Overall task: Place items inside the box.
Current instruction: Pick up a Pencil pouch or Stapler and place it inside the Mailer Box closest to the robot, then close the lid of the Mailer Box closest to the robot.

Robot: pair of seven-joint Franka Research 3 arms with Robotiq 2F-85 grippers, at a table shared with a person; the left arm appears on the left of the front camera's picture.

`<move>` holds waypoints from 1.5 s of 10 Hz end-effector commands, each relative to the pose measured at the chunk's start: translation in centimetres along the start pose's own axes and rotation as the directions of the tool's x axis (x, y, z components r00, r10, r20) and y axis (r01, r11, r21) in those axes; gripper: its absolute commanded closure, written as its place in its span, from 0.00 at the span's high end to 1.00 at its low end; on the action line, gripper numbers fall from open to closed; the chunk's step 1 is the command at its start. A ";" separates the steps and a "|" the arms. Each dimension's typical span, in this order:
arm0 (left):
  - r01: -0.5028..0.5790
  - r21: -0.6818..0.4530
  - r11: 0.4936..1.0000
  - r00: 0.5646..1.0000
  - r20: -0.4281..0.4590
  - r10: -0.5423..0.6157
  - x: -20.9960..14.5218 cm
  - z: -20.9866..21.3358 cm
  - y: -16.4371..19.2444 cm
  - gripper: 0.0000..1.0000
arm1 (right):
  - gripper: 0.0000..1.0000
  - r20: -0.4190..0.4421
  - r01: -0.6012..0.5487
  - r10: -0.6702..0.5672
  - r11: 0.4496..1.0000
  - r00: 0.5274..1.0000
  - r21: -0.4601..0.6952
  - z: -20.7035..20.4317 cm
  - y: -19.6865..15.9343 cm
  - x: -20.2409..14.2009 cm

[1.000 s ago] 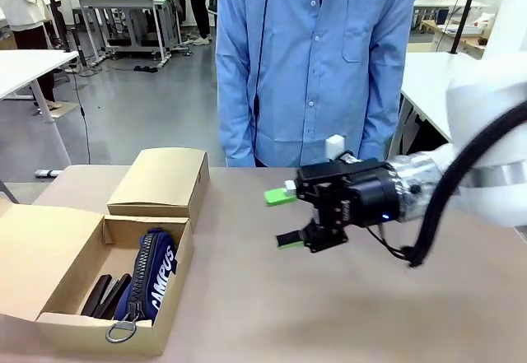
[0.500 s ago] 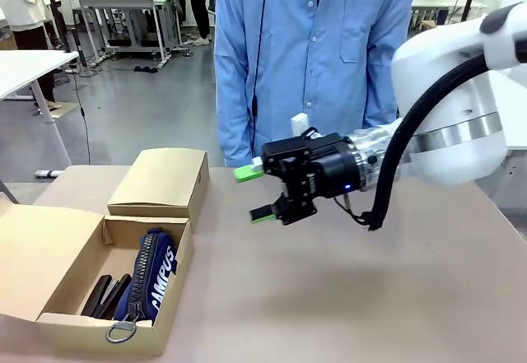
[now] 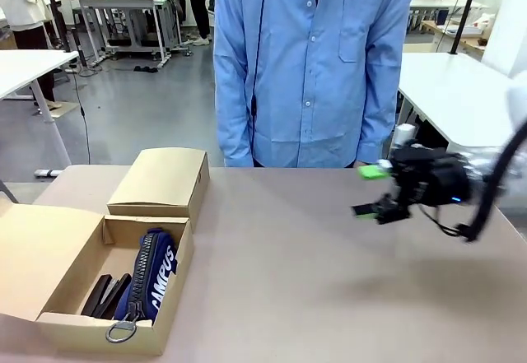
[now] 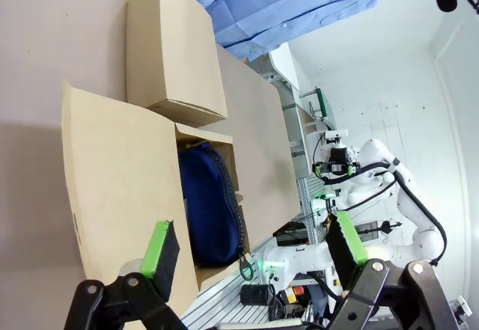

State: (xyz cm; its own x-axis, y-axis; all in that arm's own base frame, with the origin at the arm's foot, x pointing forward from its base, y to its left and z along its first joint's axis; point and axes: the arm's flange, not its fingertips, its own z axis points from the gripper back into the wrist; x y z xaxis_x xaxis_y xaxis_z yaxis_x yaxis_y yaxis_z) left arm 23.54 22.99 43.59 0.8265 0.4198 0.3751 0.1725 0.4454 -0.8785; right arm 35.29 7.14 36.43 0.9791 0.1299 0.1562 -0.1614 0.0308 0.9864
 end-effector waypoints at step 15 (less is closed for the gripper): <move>0.018 -0.024 1.000 1.000 0.015 -0.017 0.0 -0.1 0.0 1.00 | 1.00 0.366 -0.011 0.065 0.989 0.928 -0.149 18.1 0.3 -5.4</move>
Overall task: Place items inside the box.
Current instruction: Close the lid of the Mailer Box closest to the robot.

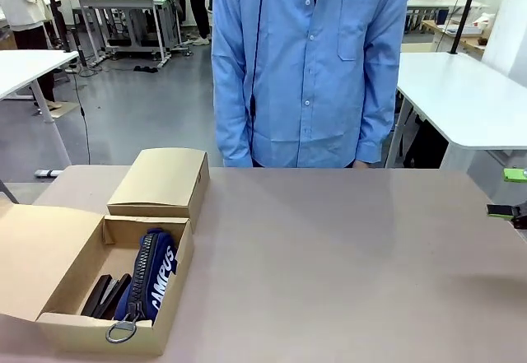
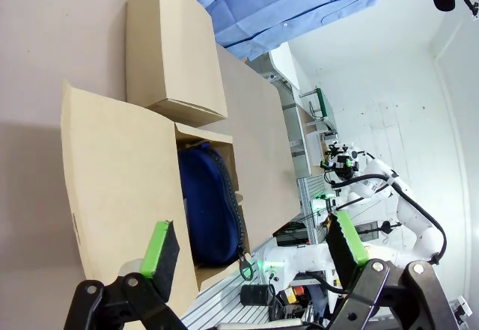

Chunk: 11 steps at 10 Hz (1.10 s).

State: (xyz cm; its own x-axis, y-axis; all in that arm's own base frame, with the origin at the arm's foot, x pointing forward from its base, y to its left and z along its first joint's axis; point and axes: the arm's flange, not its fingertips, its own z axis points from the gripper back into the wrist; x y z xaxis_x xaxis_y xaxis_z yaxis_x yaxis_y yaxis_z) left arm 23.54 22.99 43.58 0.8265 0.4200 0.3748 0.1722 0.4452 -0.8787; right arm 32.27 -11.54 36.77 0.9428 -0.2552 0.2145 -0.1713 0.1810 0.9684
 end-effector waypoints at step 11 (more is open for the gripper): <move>0.755 -0.147 0.639 0.637 -0.063 -0.768 4.0 -4.1 -6.7 1.00 | 1.00 -0.013 -0.016 0.016 1.000 1.000 0.009 0.0 0.1 -0.1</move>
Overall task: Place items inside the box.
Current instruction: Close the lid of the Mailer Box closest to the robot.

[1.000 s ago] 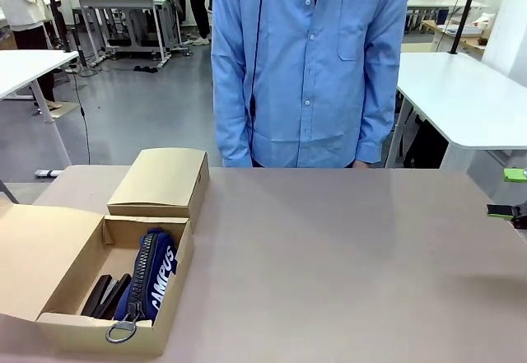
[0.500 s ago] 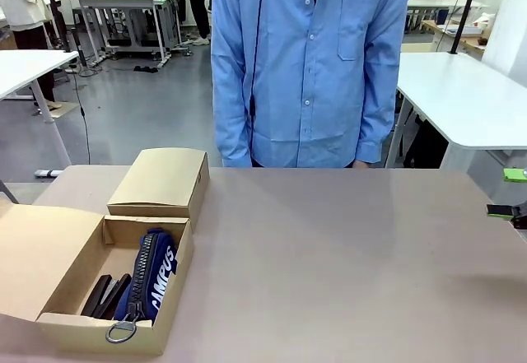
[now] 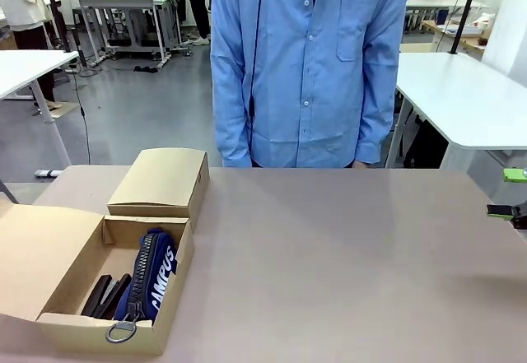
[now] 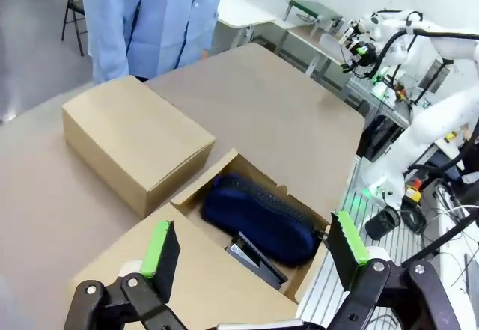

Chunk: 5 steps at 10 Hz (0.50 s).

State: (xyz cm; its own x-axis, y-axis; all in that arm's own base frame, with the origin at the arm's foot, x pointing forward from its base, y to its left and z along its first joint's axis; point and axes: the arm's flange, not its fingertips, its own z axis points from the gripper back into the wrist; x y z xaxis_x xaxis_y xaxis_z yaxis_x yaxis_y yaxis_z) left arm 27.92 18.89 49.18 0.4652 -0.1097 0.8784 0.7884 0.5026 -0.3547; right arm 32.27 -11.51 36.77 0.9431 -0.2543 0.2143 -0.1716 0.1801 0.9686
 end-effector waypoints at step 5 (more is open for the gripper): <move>0.745 0.212 0.632 0.660 -0.370 -0.654 -1.6 2.1 8.7 1.00 | 1.00 -0.012 -0.016 0.016 1.000 1.000 0.008 0.0 0.1 -0.1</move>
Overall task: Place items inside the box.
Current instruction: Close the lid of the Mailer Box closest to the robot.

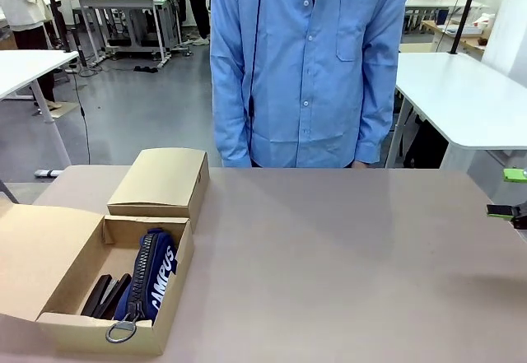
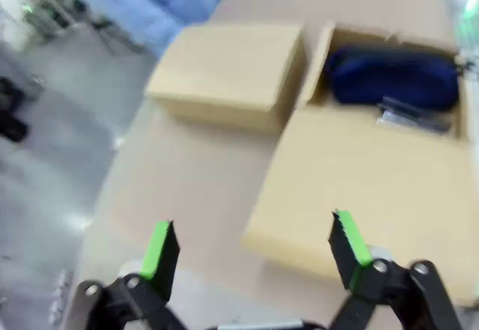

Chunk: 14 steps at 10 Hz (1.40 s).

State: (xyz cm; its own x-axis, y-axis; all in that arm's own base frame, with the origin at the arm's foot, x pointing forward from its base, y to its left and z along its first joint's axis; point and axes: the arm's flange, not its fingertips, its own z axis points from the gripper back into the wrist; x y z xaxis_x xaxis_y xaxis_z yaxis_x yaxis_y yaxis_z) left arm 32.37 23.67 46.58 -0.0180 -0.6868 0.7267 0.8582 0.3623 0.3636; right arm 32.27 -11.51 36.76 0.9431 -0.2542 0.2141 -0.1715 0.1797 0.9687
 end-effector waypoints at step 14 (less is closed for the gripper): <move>-0.026 -0.394 0.919 0.952 -0.291 -0.098 -9.4 -3.9 0.6 1.00 | 1.00 -0.011 -0.016 0.016 1.000 1.000 0.007 0.0 0.1 -0.1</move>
State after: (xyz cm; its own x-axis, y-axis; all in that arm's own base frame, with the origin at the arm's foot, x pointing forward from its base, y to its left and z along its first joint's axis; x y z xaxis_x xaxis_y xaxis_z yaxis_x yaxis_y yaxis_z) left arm 34.82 29.16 38.50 0.0433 -0.8660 0.4982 0.9854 0.1192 0.1216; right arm 32.27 -11.50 36.75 0.9433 -0.2539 0.2139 -0.1714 0.1794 0.9687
